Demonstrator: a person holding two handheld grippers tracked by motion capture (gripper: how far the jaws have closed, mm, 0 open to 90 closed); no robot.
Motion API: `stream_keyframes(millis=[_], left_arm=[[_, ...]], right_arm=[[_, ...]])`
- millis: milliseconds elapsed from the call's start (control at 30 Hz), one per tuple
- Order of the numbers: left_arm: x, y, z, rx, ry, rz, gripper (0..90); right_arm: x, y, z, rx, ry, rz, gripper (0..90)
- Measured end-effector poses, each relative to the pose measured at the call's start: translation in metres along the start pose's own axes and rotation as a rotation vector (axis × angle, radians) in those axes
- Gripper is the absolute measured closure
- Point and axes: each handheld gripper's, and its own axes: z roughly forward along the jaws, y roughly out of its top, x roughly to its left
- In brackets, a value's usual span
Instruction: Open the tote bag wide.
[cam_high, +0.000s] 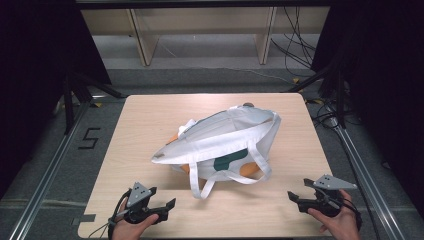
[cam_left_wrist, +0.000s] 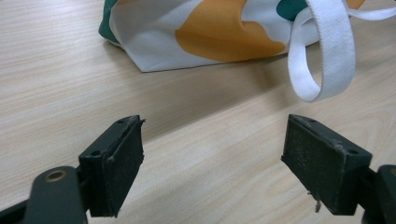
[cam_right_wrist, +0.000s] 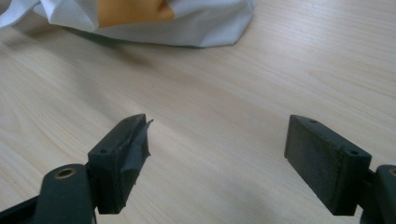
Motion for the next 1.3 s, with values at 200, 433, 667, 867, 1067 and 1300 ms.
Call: stream_keyframes(millis=[200,433,667,867,1067,1300], left_arm=[[0.001,0.0,0.0,0.013,-0.001,0.012,19.5],[0.0,0.0,0.0,0.008,0.007,0.01,24.5],[0.001,-0.004,0.002,0.024,-0.065,0.022,62.2],[-0.002,0.002,-0.001,0.023,-0.1,0.065,88.8],[-0.001,0.014,-0.005,0.02,-0.149,0.069,89.5],[0.0,0.045,-0.012,0.001,-0.173,0.1,89.5]], right_arm=[[0.0,0.001,-0.001,-0.003,0.005,-0.016,21.2],[0.001,0.002,0.0,-0.019,0.027,-0.028,27.8],[0.004,0.007,-0.001,-0.014,0.058,-0.036,51.6],[0.008,0.021,-0.003,-0.016,0.086,-0.117,86.2],[0.014,0.048,-0.008,-0.055,0.097,-0.161,90.0],[0.017,0.093,-0.02,-0.097,0.114,-0.22,90.0]])
